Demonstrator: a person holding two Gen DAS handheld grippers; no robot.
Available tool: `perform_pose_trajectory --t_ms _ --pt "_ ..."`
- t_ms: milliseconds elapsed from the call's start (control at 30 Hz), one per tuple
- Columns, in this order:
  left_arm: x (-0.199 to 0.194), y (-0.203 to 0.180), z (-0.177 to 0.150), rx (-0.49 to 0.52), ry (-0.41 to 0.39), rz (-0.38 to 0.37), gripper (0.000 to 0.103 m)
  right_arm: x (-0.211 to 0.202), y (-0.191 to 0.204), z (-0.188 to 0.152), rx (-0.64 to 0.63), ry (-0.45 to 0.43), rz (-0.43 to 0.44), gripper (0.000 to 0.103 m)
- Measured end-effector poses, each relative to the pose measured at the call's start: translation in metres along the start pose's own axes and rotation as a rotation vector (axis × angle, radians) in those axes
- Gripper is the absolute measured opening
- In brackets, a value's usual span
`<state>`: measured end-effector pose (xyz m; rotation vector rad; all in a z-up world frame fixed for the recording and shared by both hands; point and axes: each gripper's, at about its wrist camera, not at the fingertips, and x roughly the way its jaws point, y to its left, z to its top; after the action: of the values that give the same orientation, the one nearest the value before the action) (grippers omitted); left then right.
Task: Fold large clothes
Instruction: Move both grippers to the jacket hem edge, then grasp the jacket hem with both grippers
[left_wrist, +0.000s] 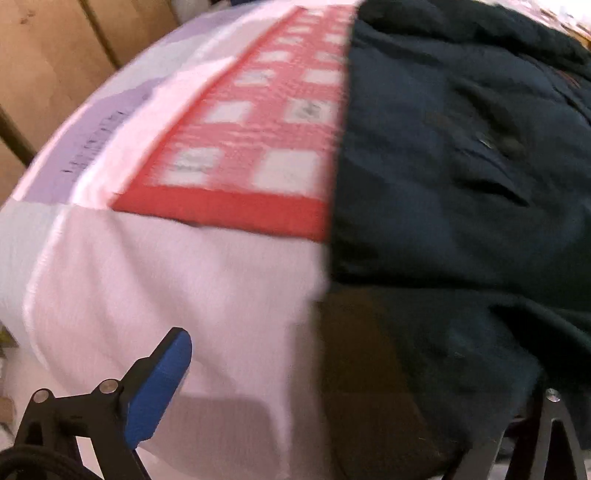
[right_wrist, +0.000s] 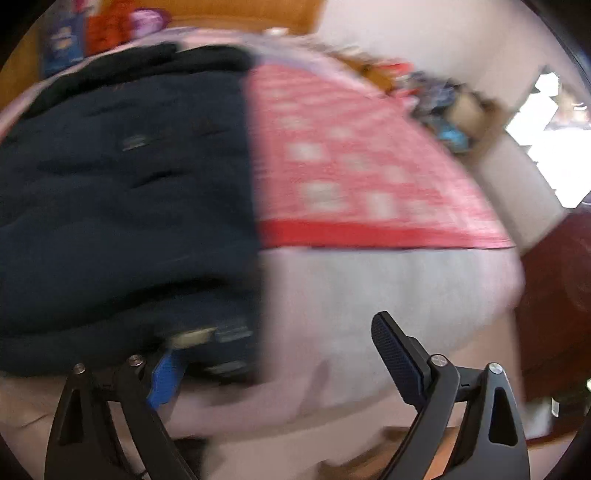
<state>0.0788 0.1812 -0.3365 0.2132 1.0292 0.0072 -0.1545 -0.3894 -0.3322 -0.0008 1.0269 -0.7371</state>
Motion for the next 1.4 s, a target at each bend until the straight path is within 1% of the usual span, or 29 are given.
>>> perform_pose_trajectory --t_ms 33,67,100,133,167,200,233,267,300,333,400,433,467,500,533,567,600,633,667,700,733,767,833,900,1067,1233,1400 --pt "-0.002 0.008 0.001 -0.019 -0.013 0.001 0.096 0.002 -0.025 0.001 0.111 -0.008 0.032 0.095" --pt "-0.002 0.014 0.002 -0.027 -0.021 -0.015 0.096 0.005 -0.040 0.000 0.187 -0.002 0.095 0.095" --pt "-0.003 0.016 0.003 -0.018 -0.023 -0.018 0.096 0.008 -0.044 -0.001 0.199 0.013 0.118 0.095" --pt "-0.003 0.014 0.003 0.005 -0.025 -0.013 0.093 0.008 -0.038 0.000 0.144 0.015 0.099 0.095" --pt "-0.003 0.010 0.004 0.014 -0.027 -0.022 0.088 0.004 -0.028 0.001 0.072 -0.006 0.070 0.094" --pt "-0.003 0.006 0.004 0.020 -0.024 -0.050 0.084 0.003 -0.020 0.002 0.031 -0.018 0.059 0.091" --pt "-0.001 0.000 0.004 0.029 -0.013 -0.081 0.079 0.003 -0.014 0.005 0.017 -0.016 0.073 0.086" --pt "0.002 -0.005 0.005 0.042 -0.003 -0.106 0.070 0.006 -0.011 0.006 0.023 -0.007 0.092 0.086" --pt "0.006 -0.016 0.006 0.074 0.004 -0.126 0.064 0.009 -0.009 0.008 0.030 0.003 0.104 0.086" --pt "0.008 -0.022 0.006 0.092 0.007 -0.134 0.056 0.015 -0.006 0.010 0.041 0.021 0.120 0.086" --pt "0.012 -0.031 0.008 0.127 -0.016 -0.140 0.054 0.026 -0.003 0.011 0.046 0.053 0.137 0.085" --pt "0.014 -0.032 0.008 0.144 -0.032 -0.139 0.058 0.031 -0.001 0.011 0.044 0.062 0.136 0.077" --pt "0.016 -0.030 0.009 0.153 -0.041 -0.141 0.059 0.034 -0.003 0.010 0.046 0.064 0.135 0.070" --pt "0.018 -0.026 0.008 0.160 -0.050 -0.157 0.060 0.037 -0.005 0.010 0.054 0.070 0.139 0.065" --pt "0.019 -0.021 0.009 0.171 -0.054 -0.156 0.060 0.039 -0.010 0.010 0.073 0.076 0.169 0.064" --pt "0.020 -0.018 0.009 0.183 -0.052 -0.147 0.059 0.038 -0.014 0.009 0.082 0.072 0.188 0.057" --pt "0.019 -0.014 0.009 0.199 -0.054 -0.133 0.058 0.036 -0.016 0.008 0.079 0.063 0.206 0.054" --pt "0.017 -0.009 0.009 0.200 -0.054 -0.119 0.052 0.033 -0.016 0.006 0.080 0.062 0.210 0.050" --pt "0.015 -0.003 0.009 0.182 -0.046 -0.131 0.048 0.032 -0.017 0.006 0.101 0.067 0.219 0.046" --pt "0.014 0.001 0.010 0.152 -0.033 -0.155 0.044 0.032 -0.017 0.005 0.129 0.077 0.237 0.034" --pt "0.012 0.001 0.009 0.134 -0.025 -0.178 0.031 0.031 -0.014 0.005 0.150 0.091 0.261 0.016" --pt "0.012 -0.003 0.009 0.137 -0.018 -0.191 0.016 0.029 -0.009 0.007 0.139 0.093 0.270 0.017" --pt "0.010 -0.014 0.011 0.161 -0.019 -0.177 0.015 0.026 -0.001 0.010 0.127 0.097 0.243 0.017" --pt "0.008 -0.007 0.013 0.124 -0.010 -0.199 0.015 0.025 -0.009 0.012 0.171 0.107 0.260 0.016" --pt "-0.021 -0.002 0.006 0.167 -0.047 -0.195 0.015 -0.003 -0.017 0.021 0.098 0.064 0.263 0.016" --pt "-0.047 0.005 0.014 0.171 -0.089 -0.198 0.015 -0.023 -0.024 0.032 0.073 0.045 0.271 0.015" --pt "-0.069 0.015 0.006 0.187 -0.085 -0.195 0.015 -0.049 -0.032 0.034 0.045 0.030 0.273 0.015"
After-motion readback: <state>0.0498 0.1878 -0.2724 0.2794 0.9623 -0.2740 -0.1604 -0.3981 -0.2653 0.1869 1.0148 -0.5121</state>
